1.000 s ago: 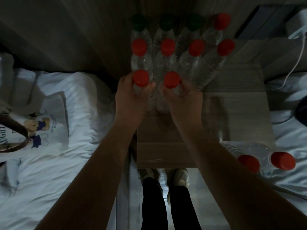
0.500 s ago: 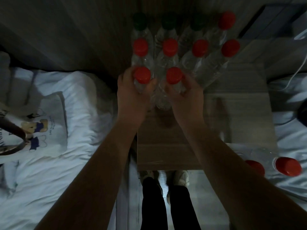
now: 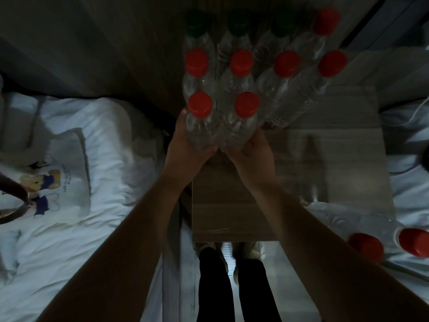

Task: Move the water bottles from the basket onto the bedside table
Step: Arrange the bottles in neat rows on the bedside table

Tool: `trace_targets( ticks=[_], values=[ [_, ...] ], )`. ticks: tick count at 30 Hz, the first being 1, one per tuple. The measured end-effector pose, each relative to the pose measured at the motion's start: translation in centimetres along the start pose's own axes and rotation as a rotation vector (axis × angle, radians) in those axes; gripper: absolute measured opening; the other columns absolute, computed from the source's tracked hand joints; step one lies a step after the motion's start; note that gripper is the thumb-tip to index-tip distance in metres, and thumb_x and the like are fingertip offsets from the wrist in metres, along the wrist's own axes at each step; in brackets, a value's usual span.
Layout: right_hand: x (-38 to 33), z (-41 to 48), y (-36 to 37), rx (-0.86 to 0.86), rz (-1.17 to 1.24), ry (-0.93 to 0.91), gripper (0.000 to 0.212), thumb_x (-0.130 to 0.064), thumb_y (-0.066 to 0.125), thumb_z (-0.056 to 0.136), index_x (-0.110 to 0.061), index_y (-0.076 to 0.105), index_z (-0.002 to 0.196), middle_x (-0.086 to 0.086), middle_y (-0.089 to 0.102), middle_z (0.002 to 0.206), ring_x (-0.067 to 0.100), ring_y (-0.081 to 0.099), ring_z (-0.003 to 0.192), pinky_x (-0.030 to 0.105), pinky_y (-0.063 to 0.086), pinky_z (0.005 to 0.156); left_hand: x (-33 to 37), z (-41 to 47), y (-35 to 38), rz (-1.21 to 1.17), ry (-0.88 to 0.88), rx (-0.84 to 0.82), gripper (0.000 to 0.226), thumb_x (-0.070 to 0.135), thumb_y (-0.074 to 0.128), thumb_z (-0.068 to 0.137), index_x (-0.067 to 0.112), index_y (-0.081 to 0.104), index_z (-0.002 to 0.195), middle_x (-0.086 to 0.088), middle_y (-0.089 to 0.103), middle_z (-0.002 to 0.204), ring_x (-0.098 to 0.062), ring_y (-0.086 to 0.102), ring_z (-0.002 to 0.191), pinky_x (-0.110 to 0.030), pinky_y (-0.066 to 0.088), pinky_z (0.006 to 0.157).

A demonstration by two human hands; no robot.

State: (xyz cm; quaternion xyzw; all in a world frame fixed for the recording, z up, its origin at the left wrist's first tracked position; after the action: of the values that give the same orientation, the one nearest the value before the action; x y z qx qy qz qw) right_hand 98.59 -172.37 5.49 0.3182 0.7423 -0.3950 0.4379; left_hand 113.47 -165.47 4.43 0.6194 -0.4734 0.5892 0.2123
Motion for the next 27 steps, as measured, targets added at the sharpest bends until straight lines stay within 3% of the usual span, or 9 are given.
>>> trace_targets(
  ticks=[3,5,11,16,21,27],
  values=[
    [0.0,0.1,0.0,0.041,0.014,0.024,0.049,-0.03,0.069,0.085,-0.021,0.05,0.129,-0.019,0.063,0.104,-0.026,0.053,0.082,-0.004,0.038,0.061,-0.7,1.0,0.0,-0.046,-0.02,-0.034,0.091,0.044,0.081,0.068,0.021,0.032,0.142,-0.003,0.054,0.135,-0.022,0.054,0.124,-0.053,0.047,0.098],
    [0.1,0.3,0.2,0.046,0.015,0.038,0.049,-0.026,0.069,0.086,-0.021,0.05,0.13,-0.024,0.059,0.099,-0.03,0.05,0.078,-0.006,0.036,0.06,-1.2,0.9,-0.4,-0.062,-0.023,-0.019,0.087,0.039,0.08,0.07,0.023,0.034,0.142,0.0,0.056,0.134,-0.02,0.056,0.123,-0.051,0.048,0.097],
    [0.2,0.4,0.3,0.069,0.01,0.05,0.051,-0.02,0.068,0.087,-0.02,0.048,0.134,-0.016,0.06,0.107,-0.031,0.048,0.08,-0.007,0.036,0.064,-1.1,1.1,-0.4,-0.037,-0.018,0.002,0.082,0.033,0.078,0.074,0.023,0.033,0.142,0.004,0.057,0.133,-0.014,0.056,0.122,-0.046,0.05,0.098],
    [0.0,0.2,0.5,0.096,-0.007,0.019,0.052,-0.017,0.067,0.087,-0.018,0.046,0.135,-0.008,0.062,0.122,-0.007,0.057,0.102,-0.005,0.039,0.075,-0.7,1.1,-0.2,-0.064,-0.017,-0.015,0.088,0.041,0.079,0.072,0.016,0.033,0.142,-0.005,0.055,0.134,-0.021,0.056,0.122,-0.051,0.048,0.098],
    [0.1,0.2,0.7,0.106,-0.02,0.002,0.053,-0.025,0.067,0.087,-0.025,0.044,0.135,-0.01,0.062,0.125,-0.001,0.056,0.112,-0.002,0.041,0.081,-1.2,1.2,0.1,-0.068,-0.018,-0.053,0.095,0.044,0.081,0.069,0.015,0.03,0.143,-0.005,0.051,0.139,-0.025,0.051,0.128,-0.055,0.044,0.101],
    [0.5,0.4,0.7,0.105,-0.052,-0.004,0.058,-0.024,0.066,0.087,-0.02,0.04,0.139,-0.005,0.06,0.13,0.005,0.055,0.118,0.012,0.047,0.09,-0.8,1.1,-0.1,-0.03,-0.022,-0.01,0.102,0.058,0.077,0.062,0.025,0.027,0.144,0.005,0.049,0.14,-0.014,0.05,0.128,-0.049,0.044,0.103]
  ],
)
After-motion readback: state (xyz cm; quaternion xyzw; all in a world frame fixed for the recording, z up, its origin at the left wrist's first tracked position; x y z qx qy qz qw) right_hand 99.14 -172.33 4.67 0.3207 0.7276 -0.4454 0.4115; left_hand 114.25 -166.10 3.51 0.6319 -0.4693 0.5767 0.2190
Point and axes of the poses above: each hand's wrist, its own z-axis towards the middle knuckle, its own y-axis out of the palm, x = y × z, the point moved 9 cm from there along z, towards the middle knuckle
